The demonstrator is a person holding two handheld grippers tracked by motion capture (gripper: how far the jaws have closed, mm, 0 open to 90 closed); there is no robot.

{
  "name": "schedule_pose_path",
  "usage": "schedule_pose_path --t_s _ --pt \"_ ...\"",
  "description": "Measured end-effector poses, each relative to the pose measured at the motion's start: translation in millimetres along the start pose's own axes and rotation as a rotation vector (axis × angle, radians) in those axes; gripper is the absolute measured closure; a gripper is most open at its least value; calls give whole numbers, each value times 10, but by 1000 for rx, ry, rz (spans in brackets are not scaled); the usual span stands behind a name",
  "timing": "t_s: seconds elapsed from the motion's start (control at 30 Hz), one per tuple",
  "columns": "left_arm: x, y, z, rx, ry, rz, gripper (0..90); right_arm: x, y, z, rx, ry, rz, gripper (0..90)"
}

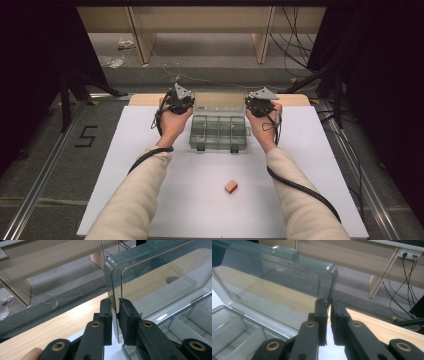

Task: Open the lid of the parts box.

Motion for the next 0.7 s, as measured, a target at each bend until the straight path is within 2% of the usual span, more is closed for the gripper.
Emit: schedule_pose_path --t_s 0.03,0.23,0.43,0.7 --pt "-13 19 3 -13 -11 -4 807 0 15 -9 -6 1 0 848" --pt "-25 71 -4 -38 -13 -2 802 -5 92 -53 -29 15 -8 849" --pt "-28 155 -82 -71 -21 0 796 -23 174 -129 -55 33 -18 849" --pt "-24 183 -125 -88 -22 5 780 -22 223 -153 -77 38 -17 846"
Point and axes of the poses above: each handheld gripper's, and its own axes: y roughly forward along the jaws, z roughly out of its top, x roughly to its right, the point moved 2 cm from there along y, roughly forward along the jaws, and after that the axes turned 4 degrees about -z, right-handed, at the moved point
